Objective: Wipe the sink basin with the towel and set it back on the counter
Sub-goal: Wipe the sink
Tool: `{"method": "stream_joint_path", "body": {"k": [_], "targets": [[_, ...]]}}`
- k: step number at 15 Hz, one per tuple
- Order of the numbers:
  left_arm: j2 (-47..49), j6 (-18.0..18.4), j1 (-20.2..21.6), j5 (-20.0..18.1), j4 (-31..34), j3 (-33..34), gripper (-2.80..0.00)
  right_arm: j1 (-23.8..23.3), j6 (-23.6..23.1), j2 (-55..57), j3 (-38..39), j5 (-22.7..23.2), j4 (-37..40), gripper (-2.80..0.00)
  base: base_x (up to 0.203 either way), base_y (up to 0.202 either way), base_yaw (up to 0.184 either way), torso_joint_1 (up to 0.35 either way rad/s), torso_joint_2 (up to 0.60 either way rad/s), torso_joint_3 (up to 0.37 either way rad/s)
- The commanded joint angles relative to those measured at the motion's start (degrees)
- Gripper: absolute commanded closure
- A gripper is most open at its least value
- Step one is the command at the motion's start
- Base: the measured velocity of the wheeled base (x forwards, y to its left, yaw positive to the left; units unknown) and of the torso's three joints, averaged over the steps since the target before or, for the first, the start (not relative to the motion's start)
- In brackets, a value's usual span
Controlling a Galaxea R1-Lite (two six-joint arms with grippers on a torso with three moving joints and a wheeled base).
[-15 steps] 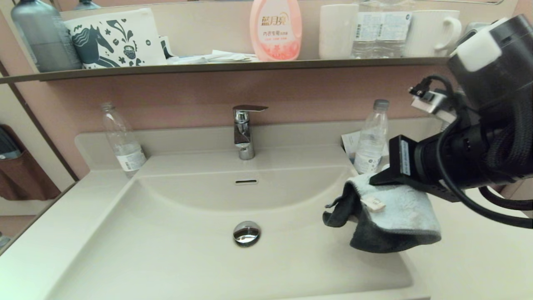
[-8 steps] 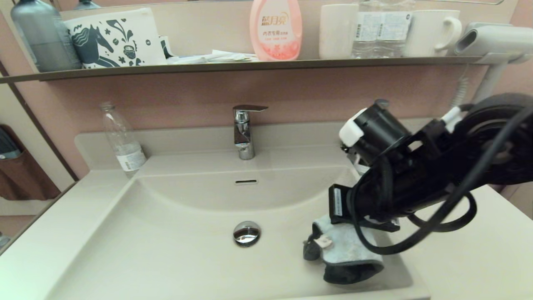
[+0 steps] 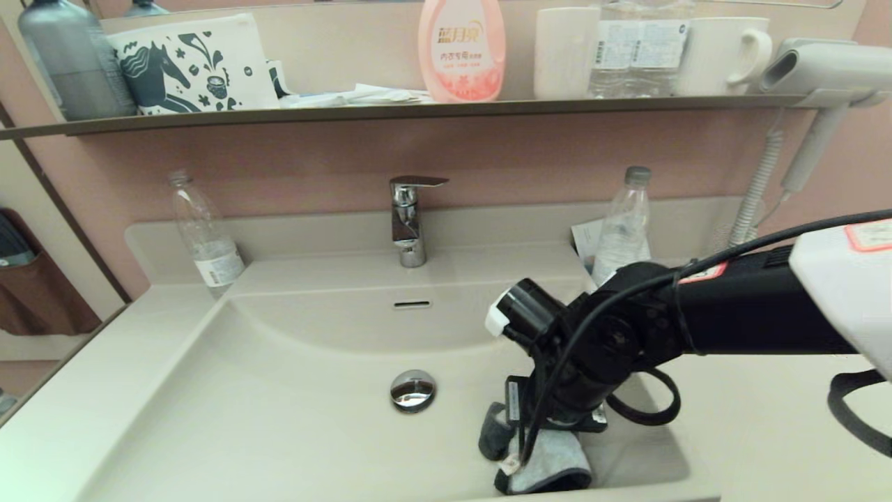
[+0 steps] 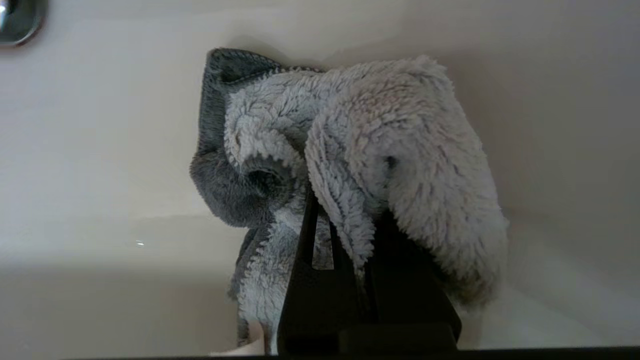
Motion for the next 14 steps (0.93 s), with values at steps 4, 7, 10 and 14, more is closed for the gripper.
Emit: {"method": "stream_joint_path", "body": {"k": [4, 7, 10, 14], "targets": [[0.1, -0.1, 0.0, 0.0, 0.0, 0.0, 0.00, 3.0, 0.3, 10.1, -3.2, 2.0, -1.6, 0.00, 0.000, 0.000, 0.000, 0.000, 0.00, 0.000], [0.1, -0.1, 0.0, 0.0, 0.0, 0.0, 0.00, 4.2, -0.3, 14.0, -8.9, 7.8, -1.6, 0.00, 0.000, 0.000, 0.000, 0.000, 0.00, 0.000], [0.1, -0.1, 0.0, 0.0, 0.0, 0.0, 0.00, 6.2, -2.3, 18.5, -15.1, 10.1, -1.4, 0.00, 0.000, 0.000, 0.000, 0.000, 0.00, 0.000], [0.1, -0.1, 0.0, 0.0, 0.0, 0.0, 0.00, 9.5, -5.2, 24.6, -24.1, 10.9, -3.5, 0.00, 0.000, 0.000, 0.000, 0.000, 0.00, 0.000]]}}
